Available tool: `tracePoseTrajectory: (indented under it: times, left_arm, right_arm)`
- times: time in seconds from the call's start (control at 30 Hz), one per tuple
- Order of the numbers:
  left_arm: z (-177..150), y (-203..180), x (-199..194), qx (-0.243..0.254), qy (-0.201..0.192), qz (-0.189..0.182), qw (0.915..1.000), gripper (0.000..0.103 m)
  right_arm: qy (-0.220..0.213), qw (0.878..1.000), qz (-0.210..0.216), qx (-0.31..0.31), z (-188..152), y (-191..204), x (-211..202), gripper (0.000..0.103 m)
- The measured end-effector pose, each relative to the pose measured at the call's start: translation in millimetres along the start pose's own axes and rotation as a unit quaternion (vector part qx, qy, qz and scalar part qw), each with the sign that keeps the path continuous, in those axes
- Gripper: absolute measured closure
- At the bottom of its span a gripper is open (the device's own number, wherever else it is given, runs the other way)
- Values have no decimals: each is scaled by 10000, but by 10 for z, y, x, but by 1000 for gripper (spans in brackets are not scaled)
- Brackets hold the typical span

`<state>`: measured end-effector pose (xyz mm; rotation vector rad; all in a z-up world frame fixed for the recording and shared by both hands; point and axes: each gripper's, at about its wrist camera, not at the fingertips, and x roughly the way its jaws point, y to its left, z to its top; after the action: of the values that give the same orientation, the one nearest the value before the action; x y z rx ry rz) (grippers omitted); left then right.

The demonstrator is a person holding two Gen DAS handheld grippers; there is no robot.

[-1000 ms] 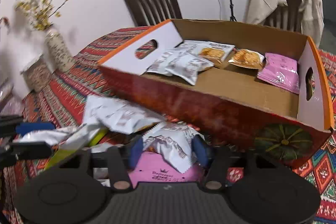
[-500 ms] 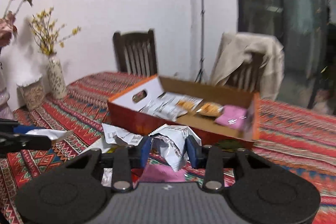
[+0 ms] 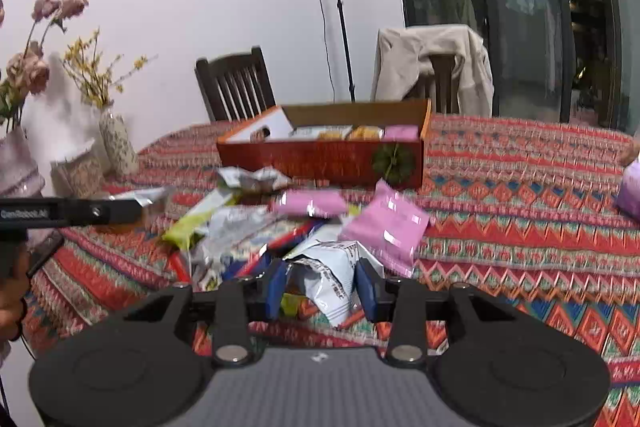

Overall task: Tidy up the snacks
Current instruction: 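Carry both white packets into the box and open both grippers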

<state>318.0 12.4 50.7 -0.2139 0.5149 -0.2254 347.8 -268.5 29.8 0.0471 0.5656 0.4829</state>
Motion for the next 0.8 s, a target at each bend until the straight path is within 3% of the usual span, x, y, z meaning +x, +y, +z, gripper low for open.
tracePoseTrajectory:
  times: [0.13, 0.23, 0.3, 0.47, 0.6, 0.77, 0.8]
  left_arm:
    - [490, -8, 417, 255, -128, -3, 9996, 55]
    - [922, 24, 942, 378, -73, 187, 9991, 55]
    - [1170, 27, 1365, 557, -26, 449, 9974, 55]
    - [1546, 171, 2463, 341, 444, 799, 9952, 55]
    - [1608, 348, 3098, 123, 820, 1020, 9913, 55]
    - [1631, 460, 3477, 116, 1154, 824, 9898, 52]
    - [1628, 457, 3507, 168, 1187, 797, 9896, 47]
  right_arm:
    - [-332, 9993, 146, -57, 395, -54, 142, 66]
    - [-498, 9986, 165, -46, 920, -190, 519, 66]
    - [-423, 9990, 150, -9, 1256, -296, 855, 66]
    - [126, 9993, -340, -112, 1891, -474, 1936, 63]
    - [608, 9947, -820, -140, 1993, -618, 2712, 67]
    - [1055, 9917, -740, -23, 1916, -725, 3267, 69]
    - [1094, 9917, -672, 2, 1897, -729, 3319, 69]
